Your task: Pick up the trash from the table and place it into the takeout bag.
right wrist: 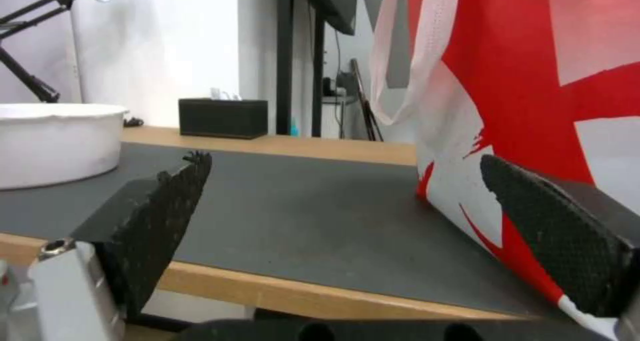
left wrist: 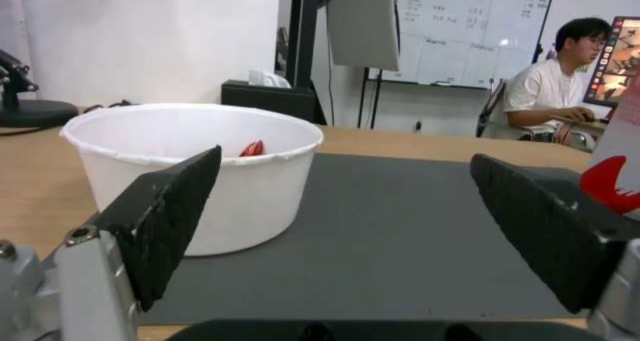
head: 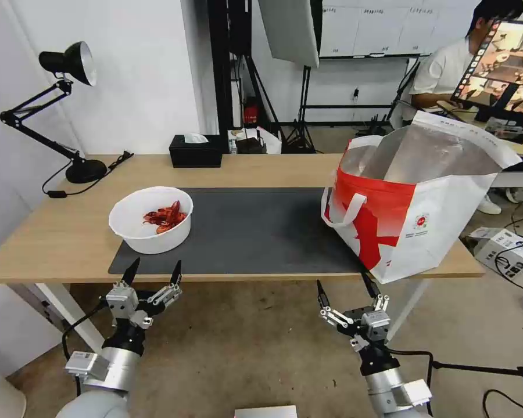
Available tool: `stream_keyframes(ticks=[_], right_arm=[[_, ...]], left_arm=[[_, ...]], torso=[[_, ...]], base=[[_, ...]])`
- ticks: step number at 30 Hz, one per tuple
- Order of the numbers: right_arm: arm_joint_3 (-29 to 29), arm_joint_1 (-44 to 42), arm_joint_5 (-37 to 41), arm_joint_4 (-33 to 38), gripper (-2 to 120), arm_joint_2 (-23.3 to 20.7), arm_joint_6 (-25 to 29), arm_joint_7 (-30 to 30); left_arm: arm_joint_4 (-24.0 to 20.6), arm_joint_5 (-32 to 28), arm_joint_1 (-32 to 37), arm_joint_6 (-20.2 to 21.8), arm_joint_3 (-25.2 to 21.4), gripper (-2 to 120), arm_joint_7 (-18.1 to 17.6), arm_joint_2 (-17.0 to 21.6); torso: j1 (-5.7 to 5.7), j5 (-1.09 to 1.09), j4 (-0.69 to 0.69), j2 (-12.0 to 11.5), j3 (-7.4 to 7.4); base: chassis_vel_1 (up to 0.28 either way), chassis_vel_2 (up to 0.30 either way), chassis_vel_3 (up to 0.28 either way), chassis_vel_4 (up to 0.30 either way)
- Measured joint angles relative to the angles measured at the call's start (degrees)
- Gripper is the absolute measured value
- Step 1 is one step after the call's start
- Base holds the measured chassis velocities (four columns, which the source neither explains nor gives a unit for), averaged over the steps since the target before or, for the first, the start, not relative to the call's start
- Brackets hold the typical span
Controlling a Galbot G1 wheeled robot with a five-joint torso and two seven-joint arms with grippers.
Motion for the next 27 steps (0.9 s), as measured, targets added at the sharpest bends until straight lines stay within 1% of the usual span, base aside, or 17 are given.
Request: stream_keyframes(ticks=[7,10,13,16,18,19,20,21,23,24,25,27], right_arm=[[-0.11,0.15,0.16,0.04,100,-0.29,-0.21,0.05],[-0.11,0.31,0.24,0.18,100,-0.44,-0.33,0.10],[-0.11,0.50,0.31,0.50,100,-0.70,-0.91,0.17],[-0.11,0.52,0.35,0.61,100,-0.76,-1.21,0.19],[-0.12,0.55,0.42,0.66,100,-0.84,-1.54,0.21],[-0.12,0.56,0.46,0.66,100,-0.87,-1.77,0.21],[-0.12,0.56,0.46,0.66,100,-0.87,-1.77,0.21],[-0.11,0.57,0.46,0.65,100,-0.88,-1.82,0.21],[-0.12,0.56,0.47,0.39,100,-0.86,-2.02,0.22],[-0.12,0.56,0.47,0.39,100,-0.86,-2.02,0.22],[-0.12,0.57,0.47,0.32,100,-0.85,-2.09,0.22],[-0.10,0.57,0.46,0.15,100,-0.80,-2.79,0.22]], left_arm=[[-0.52,-0.73,-0.34,0.33,-0.69,100,-0.02,0.78],[-0.75,-1.95,-1.31,1.14,-1.32,100,-0.05,1.79],[-0.64,-4.56,-4.33,2.94,-1.83,100,-1.67,4.12],[-0.41,-5.62,-5.52,3.76,-1.85,100,-2.26,5.10],[0.10,-7.45,-7.77,5.39,-1.80,100,-3.46,7.19],[0.89,-9.17,-10.00,6.89,-1.59,100,-4.57,9.33],[0.89,-9.17,-10.00,6.89,-1.59,100,-4.57,9.33],[1.23,-9.81,-10.85,7.41,-1.48,100,-4.94,10.20],[3.15,-12.10,-14.38,9.60,-0.90,100,-6.92,13.97],[3.15,-12.10,-14.38,9.60,-0.90,100,-6.92,13.97],[3.88,-12.92,-15.60,10.54,-0.68,100,-7.58,15.27],[6.52,-17.71,-20.27,15.55,0.33,100,-9.53,20.51]], torso=[[0.00,0.00,0.00,0.00,0.00],[0.00,0.00,0.00,0.00,0.00],[0.00,0.00,0.00,0.00,0.00],[0.00,-0.01,0.00,0.00,0.00],[0.00,0.00,0.00,0.00,0.01],[0.00,-0.01,0.01,0.00,0.01],[0.00,-0.01,0.01,0.00,0.01],[0.00,-0.01,0.01,0.00,0.01],[0.00,-0.01,-0.01,0.00,0.01],[0.00,-0.01,-0.01,0.00,0.01],[0.00,-0.01,0.00,0.00,0.01],[0.00,0.00,0.00,0.00,0.01]], base=[[0.000,0.000,0.000,0.000],[0.000,0.000,0.000,0.000],[0.000,0.000,0.000,0.000],[0.000,0.000,0.000,0.000],[0.000,0.000,0.000,0.000],[0.000,0.000,0.000,0.000],[0.000,0.000,0.000,0.000],[0.000,0.000,0.000,0.000],[0.000,0.000,0.000,0.000],[0.000,0.000,0.000,0.000],[0.000,0.000,0.000,0.000],[0.000,0.000,0.000,0.000]])
